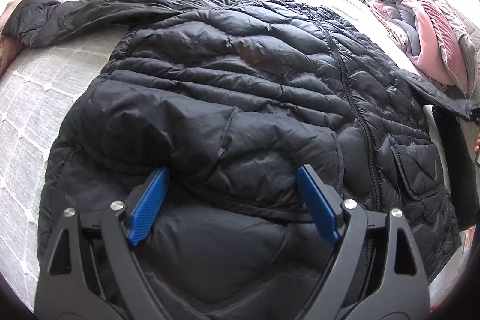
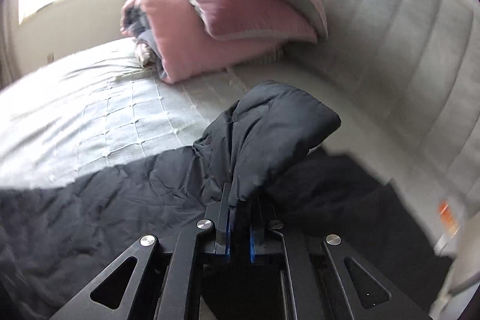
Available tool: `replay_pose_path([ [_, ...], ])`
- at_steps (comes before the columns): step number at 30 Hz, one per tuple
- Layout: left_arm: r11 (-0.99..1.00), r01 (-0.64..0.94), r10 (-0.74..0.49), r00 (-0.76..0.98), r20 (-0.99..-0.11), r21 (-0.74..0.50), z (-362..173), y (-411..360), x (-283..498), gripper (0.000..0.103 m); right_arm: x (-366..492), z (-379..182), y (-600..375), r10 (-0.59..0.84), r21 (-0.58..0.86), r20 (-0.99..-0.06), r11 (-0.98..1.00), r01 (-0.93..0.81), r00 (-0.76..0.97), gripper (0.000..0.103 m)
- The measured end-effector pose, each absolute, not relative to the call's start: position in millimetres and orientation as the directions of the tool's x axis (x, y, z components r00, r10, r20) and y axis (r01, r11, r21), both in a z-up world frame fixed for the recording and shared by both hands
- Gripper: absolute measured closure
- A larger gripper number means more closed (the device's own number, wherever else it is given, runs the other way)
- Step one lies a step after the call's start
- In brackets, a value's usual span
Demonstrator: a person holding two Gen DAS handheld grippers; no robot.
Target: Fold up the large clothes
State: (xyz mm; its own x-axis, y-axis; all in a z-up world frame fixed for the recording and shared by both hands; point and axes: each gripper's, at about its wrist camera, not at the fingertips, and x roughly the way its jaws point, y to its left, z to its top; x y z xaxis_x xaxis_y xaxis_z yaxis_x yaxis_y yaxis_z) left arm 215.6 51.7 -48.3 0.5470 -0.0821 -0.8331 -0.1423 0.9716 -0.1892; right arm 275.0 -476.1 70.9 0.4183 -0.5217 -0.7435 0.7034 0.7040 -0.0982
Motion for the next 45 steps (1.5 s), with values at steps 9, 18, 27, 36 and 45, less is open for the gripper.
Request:
replay_pose_path([
  [9, 0.961, -0.148, -0.12, 0.538, -0.834, -0.234, -49, 66, 217, 0.016, 212, 36, -524, -0.458, 0.111, -0.795, 0.534, 0.838, 0.397, 0.029],
  [18, 0.931, -0.221, -0.124, 0.56, -0.819, -0.292, -32, 105, 219, 0.016, 163, 76, -498, -0.462, 0.16, -0.753, 0.562, 0.812, 0.468, 0.029],
  [27, 0.883, -0.392, 0.052, 0.631, -0.774, -0.26, -4, 185, 206, 0.016, 117, 73, -303, -0.003, 0.44, -0.702, 0.784, 0.438, 0.712, 0.019],
  [36, 0.645, -0.658, 0.116, 0.586, -0.802, -0.388, -4, 346, 208, 0.016, 74, 51, -123, 0.086, 0.154, -0.771, 0.987, 0.055, 0.631, 0.012],
  [45, 0.556, -0.744, 0.185, 0.545, -0.818, -0.37, -40, 425, 273, 0.016, 74, 0, -118, -0.082, -0.06, -0.822, 0.997, 0.058, 0.563, 0.012],
])
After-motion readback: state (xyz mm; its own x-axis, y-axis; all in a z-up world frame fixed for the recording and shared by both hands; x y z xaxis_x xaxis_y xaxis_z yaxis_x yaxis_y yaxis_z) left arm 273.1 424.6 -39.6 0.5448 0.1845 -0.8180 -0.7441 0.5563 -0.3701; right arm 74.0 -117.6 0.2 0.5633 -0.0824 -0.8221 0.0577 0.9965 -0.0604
